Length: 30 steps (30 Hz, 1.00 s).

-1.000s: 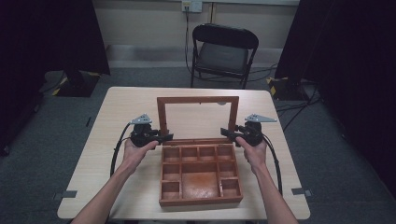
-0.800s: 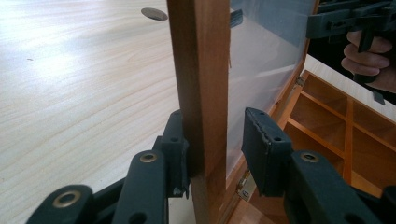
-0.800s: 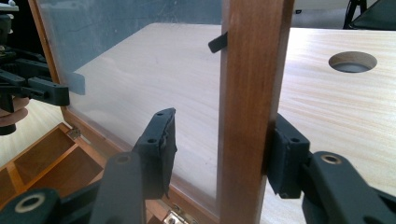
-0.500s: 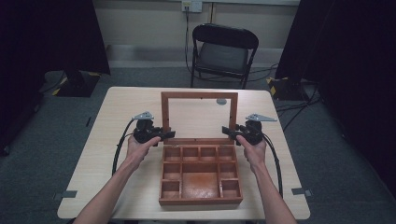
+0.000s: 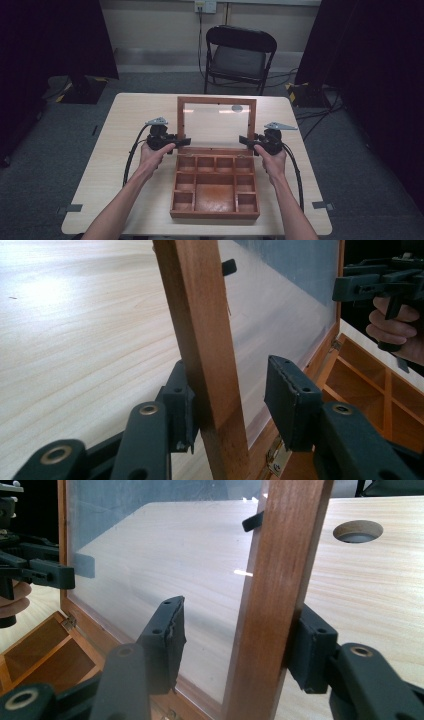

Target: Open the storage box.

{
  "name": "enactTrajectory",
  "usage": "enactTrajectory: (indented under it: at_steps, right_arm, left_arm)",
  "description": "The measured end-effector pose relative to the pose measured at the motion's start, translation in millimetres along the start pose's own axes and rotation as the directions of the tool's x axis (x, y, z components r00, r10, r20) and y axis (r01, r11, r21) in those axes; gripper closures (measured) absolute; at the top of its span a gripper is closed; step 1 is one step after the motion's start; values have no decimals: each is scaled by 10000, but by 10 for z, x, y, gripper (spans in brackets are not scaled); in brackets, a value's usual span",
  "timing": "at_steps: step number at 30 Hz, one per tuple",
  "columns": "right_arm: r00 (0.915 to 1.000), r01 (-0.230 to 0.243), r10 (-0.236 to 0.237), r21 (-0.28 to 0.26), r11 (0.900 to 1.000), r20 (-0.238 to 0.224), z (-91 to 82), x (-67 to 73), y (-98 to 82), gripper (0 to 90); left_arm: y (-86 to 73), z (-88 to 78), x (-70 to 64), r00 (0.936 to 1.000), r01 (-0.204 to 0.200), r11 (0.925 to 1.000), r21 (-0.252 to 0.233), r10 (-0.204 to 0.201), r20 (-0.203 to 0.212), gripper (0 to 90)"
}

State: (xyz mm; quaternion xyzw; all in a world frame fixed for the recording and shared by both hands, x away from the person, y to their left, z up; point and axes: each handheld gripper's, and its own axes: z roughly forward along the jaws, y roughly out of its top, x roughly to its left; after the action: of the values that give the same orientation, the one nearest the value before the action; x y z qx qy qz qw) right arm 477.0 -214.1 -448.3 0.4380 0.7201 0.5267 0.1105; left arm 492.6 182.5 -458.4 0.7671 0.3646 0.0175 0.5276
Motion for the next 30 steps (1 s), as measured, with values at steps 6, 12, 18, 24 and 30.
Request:
enactTrajectory:
  at_steps: [6,12,18,24,30]
  right_arm:
    - [9999,-61,61,11,10000,91,38,-11,-17,406]
    - [9988,-57,54,70,10000,486,94,-21,-47,348]
    - [9984,-209,196,248,9995,522,157,-50,-87,318]
    - [9979,-367,343,426,9984,556,208,-69,-120,295]
    - [9972,-460,418,676,9967,627,225,-111,-144,279]
  left_arm:
    - [-8,29,-11,9996,-19,9999,144,23,-298,505]
    - [-57,63,36,9985,551,9983,164,-550,-52,404]
    - [-72,73,57,9985,469,9984,311,-460,-296,361]
    - [-103,106,88,9977,619,9967,520,-605,-294,359]
    - [-135,140,121,9964,820,9941,712,-802,-274,345]
